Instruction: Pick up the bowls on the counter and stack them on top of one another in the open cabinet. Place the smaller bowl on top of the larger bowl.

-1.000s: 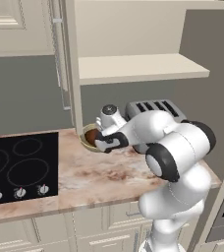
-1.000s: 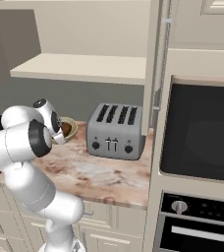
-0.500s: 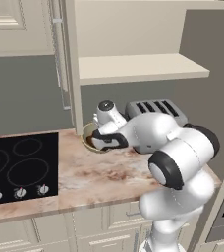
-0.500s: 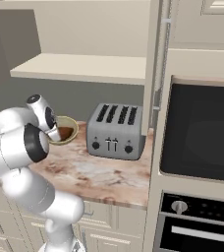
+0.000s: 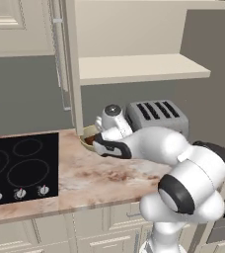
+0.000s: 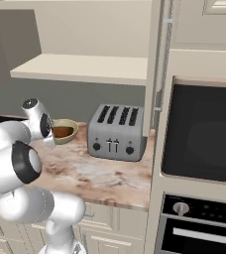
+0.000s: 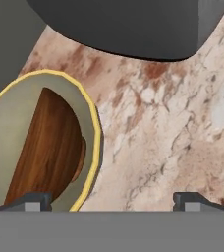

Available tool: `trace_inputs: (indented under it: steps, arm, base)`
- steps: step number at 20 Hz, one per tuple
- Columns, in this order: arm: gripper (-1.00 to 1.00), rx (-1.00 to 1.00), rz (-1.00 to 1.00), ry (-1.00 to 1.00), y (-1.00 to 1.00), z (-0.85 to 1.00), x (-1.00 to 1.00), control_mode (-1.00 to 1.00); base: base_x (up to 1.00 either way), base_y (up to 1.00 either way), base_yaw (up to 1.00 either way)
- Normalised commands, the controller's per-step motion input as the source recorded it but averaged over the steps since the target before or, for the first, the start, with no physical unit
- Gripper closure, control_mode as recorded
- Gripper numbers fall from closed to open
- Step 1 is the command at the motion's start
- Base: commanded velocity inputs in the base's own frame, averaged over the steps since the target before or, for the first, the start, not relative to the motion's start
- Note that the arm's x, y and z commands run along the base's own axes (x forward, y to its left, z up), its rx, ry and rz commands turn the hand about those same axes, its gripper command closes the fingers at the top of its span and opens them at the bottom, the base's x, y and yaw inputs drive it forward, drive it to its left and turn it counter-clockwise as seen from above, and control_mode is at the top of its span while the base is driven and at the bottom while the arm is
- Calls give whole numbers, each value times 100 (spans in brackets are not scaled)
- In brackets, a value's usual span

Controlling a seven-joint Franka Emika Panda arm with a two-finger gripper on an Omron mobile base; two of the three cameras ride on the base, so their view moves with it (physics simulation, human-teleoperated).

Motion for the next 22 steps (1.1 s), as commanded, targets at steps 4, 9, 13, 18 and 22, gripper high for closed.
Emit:
trace_inputs:
  steps: [4, 9, 13, 18, 22]
  arm:
    - [-100, 11, 0, -4, -1, 0, -26, -100]
    - [-100, 16, 0, -1, -24, 0, -1, -100]
    - [-100, 14, 1, -1, -28, 0, 5, -100]
    - [-100, 9, 6, -1, -5, 0, 6, -100]
    - [-100, 8, 3, -1, 0, 1, 9, -100]
  base:
    - [0, 0, 0]
    - [0, 0, 0]
    - [0, 0, 0]
    - [0, 0, 0]
    - [0, 0, 0]
